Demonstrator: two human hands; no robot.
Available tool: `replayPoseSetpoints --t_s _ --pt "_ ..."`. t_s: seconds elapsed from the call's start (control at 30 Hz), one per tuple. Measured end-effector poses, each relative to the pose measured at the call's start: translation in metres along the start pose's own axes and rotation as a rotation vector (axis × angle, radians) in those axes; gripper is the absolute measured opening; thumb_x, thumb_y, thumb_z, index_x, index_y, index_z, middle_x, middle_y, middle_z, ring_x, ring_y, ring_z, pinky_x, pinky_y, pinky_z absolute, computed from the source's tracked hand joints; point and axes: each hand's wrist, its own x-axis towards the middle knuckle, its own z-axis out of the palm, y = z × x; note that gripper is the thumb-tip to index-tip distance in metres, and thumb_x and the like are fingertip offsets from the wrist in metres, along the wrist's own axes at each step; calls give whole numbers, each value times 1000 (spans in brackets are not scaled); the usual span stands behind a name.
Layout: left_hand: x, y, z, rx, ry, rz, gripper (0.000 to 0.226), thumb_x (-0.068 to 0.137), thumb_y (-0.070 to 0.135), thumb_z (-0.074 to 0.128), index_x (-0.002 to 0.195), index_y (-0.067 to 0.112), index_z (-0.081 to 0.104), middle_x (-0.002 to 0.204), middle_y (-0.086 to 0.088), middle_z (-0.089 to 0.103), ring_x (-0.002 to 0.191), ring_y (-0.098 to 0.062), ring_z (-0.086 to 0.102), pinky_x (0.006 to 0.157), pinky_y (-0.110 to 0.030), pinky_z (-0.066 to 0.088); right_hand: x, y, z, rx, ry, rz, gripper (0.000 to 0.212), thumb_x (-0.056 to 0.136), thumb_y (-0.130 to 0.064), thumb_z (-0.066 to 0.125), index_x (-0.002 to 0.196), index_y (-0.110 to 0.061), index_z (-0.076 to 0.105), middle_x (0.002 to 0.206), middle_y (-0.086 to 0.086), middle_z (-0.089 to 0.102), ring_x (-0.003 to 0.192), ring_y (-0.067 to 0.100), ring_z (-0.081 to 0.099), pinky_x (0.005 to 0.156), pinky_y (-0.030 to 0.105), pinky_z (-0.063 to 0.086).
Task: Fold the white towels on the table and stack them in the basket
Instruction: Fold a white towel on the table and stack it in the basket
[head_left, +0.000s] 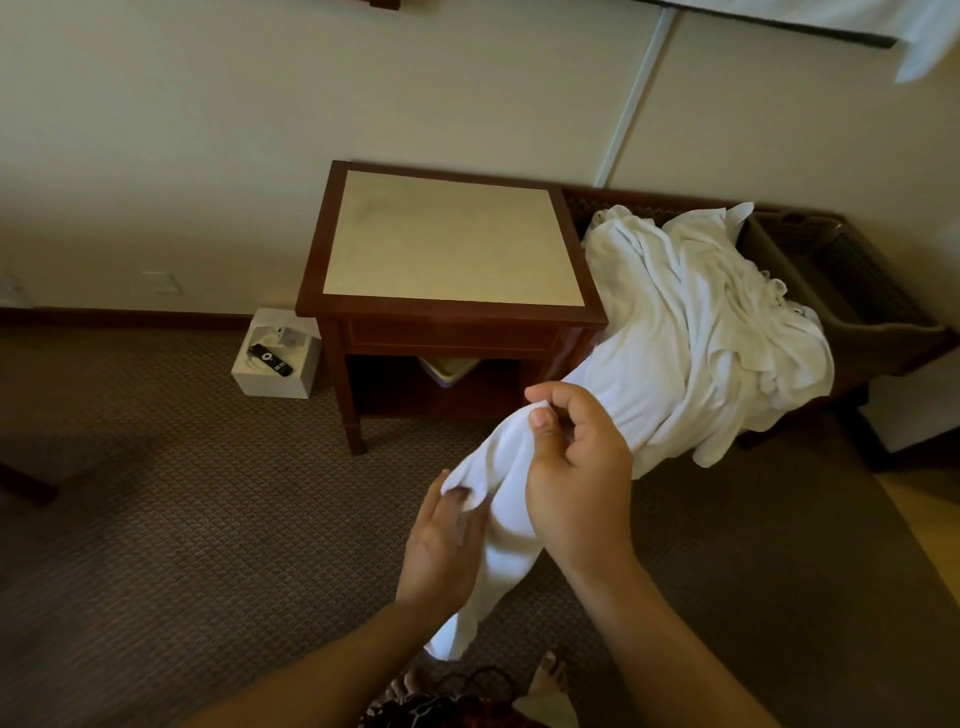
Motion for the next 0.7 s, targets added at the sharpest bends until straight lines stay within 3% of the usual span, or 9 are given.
replayPoseSetpoints --t_s 0.07,0.13,0.23,0.37,0.43,0.57,0.63,0.7 --pt "6 -14 -6 46 24 16 39 105 47 43 122 18 64 137 0 55 124 -23 56 96 -35 49 -3 1 -1 3 -53 -32 25 101 -4 57 105 -26 66 100 -17 67 100 -1 62 83 7 43" --pt "11 -28 -15 72 68 13 31 107 33 46 119 14 68 129 2 60 118 -16 57 96 -35 48 -3 2 -5 35 -108 -45 24 101 -3 57 105 -25 67 100 -16 68 99 1 63 82 8 44" --pt "18 -40 -32 96 37 53 21 104 24 55 102 12 72 107 10 60 96 -7 56 82 -29 43 -1 2 -12 81 -190 -43 23 101 -5 57 106 -24 68 92 -18 66 88 5 63 75 10 44" --pt "31 -58 -52 30 9 -25 26 99 26 65 124 23 72 127 9 60 112 -12 58 91 -40 52 4 0 -21 119 -239 -71 30 101 -3 58 105 -31 67 89 -20 65 79 6 62 68 10 42" --pt "36 -58 -59 -21 49 -112 29 96 33 69 124 28 72 135 11 56 119 -13 55 94 -41 52 5 -2 -24 133 -268 -78 32 100 -2 58 105 -33 67 88 -21 65 77 6 62 66 10 42" --pt "44 -57 -73 -132 22 -162 48 81 61 69 119 32 75 131 14 56 118 -8 56 92 -35 51 8 -3 -26 141 -278 -71 30 100 -2 58 104 -31 67 87 -22 65 76 7 61 64 12 41" --pt "50 -57 -81 -187 -56 -206 40 85 56 73 117 31 76 127 14 60 116 -10 60 91 -33 53 12 -1 -30 153 -246 -58 31 101 -3 58 102 -33 66 89 -13 66 76 16 61 61 23 46" --pt "55 -54 -88 -171 -140 -250 26 91 43 73 113 28 76 124 12 62 112 -12 62 88 -27 51 16 2 -34 161 -204 -46 32 101 -3 58 101 -34 66 93 -11 68 78 20 61 67 27 50"
